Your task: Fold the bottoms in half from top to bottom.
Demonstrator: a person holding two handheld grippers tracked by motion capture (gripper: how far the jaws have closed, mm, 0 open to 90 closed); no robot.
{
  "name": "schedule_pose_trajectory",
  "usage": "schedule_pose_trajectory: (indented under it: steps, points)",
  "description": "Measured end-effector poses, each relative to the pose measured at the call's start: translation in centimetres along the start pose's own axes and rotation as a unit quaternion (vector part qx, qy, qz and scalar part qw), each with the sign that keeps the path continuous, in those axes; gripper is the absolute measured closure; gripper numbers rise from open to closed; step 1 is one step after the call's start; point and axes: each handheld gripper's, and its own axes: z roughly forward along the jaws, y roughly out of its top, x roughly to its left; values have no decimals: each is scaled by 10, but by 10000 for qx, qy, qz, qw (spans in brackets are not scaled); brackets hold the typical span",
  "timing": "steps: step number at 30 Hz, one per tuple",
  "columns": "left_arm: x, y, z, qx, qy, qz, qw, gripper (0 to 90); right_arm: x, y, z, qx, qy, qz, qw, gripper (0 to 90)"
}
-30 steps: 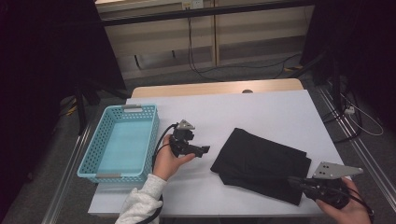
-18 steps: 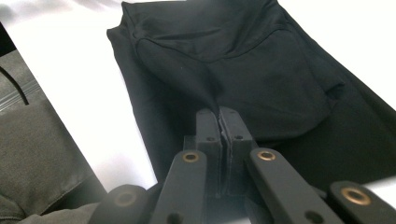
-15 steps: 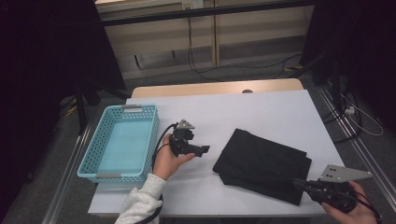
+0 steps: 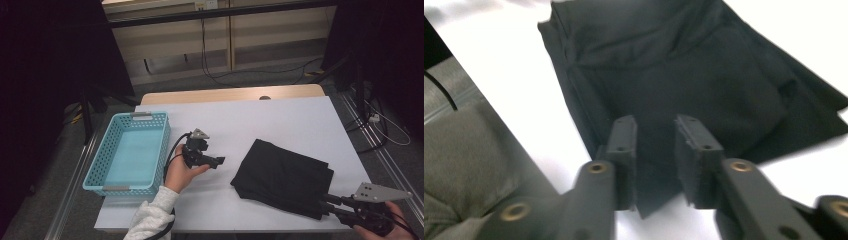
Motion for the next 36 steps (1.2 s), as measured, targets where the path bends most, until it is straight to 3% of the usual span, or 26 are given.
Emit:
schedule_pose_trajectory:
  steps: [5, 8, 9, 12, 16, 22, 29, 32, 34, 36]
  points:
    - [0, 0, 0, -11, -11, -18, 10000, 149, -10, 13, 11, -23, -107, 163, 9998, 579]
    - [0, 0, 0, -22, -6, -20, 10000, 149, -14, 18, 14, -3, -78, 120, 9999, 562]
    - [0, 0, 0, -23, -12, -18, 10000, 149, -18, 24, 18, -48, -134, 135, 9998, 510]
    - [0, -1, 0, -15, -19, -17, 10000, 149, -23, 30, 21, -73, -140, 165, 9997, 507]
    - [0, 0, -1, -23, -20, -2, 10000, 149, -32, 41, 33, 1, -390, 152, 9991, 500]
    - [0, 0, -1, -29, -19, 4, 10000, 149, -53, 44, 61, 454, -758, 152, 9960, 502]
    - [1, 0, -2, -42, -20, -5, 10000, 149, -68, 44, 76, 632, -843, 260, 9941, 493]
    - [1, 0, -2, -30, -41, -2, 10000, 149, -75, 43, 86, 807, -726, 401, 9933, 462]
    - [1, 0, -3, -34, -41, -11, 10000, 150, -76, 43, 90, 756, -685, 469, 9937, 462]
    - [0, 0, -3, -74, -23, -39, 10000, 150, -75, 43, 89, 771, -616, 430, 9942, 544]
